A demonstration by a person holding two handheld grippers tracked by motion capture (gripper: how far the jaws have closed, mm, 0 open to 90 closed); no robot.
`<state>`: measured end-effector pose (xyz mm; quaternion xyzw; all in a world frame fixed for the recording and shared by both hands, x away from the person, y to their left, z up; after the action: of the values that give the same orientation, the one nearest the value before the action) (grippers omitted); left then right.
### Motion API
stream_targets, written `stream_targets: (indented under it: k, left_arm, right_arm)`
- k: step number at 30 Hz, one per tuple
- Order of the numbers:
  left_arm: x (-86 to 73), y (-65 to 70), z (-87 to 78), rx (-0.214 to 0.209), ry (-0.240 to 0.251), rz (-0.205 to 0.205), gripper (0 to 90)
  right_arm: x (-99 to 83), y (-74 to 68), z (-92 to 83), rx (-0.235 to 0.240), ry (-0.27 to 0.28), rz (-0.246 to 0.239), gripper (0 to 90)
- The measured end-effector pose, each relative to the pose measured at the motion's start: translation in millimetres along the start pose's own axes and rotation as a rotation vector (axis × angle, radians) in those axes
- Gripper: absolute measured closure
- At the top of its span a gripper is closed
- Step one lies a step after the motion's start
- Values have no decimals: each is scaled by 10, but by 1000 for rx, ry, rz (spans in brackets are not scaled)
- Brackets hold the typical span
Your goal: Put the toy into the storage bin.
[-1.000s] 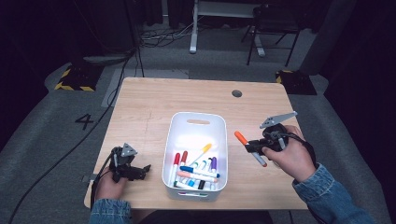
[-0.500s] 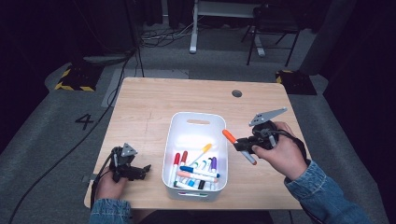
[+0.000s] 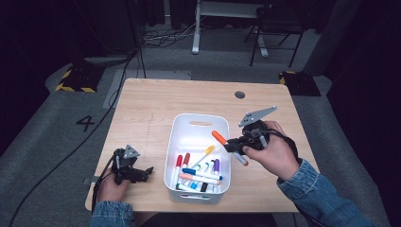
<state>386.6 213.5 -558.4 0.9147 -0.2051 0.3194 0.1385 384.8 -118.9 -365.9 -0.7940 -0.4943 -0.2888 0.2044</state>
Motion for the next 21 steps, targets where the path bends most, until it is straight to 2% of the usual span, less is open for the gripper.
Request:
stream_targets:
  k: [7, 12, 21]
  left_arm:
    - [8, -4, 2, 8, 7, 7, 0]
    - [8, -4, 2, 7, 7, 7, 0]
    - [8, -5, 0, 9, 7, 7, 0]
  right_arm:
    - [107, -48, 77, 12, 3, -27, 775]
    - [162, -106, 120, 29, 28, -14, 775]
    - [245, -228, 229, 60, 39, -37, 774]
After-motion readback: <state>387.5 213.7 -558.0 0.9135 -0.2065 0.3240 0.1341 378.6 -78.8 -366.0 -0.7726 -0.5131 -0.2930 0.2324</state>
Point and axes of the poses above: each handheld gripper's, and its own axes: z roughly forward along the jaws, x roughly out of its top, y roughly to its right, the point moved 7 cm from there along z, roughly forward along the jaws, and after that the axes turned 8 degrees about -z, right-handed, at the moved point
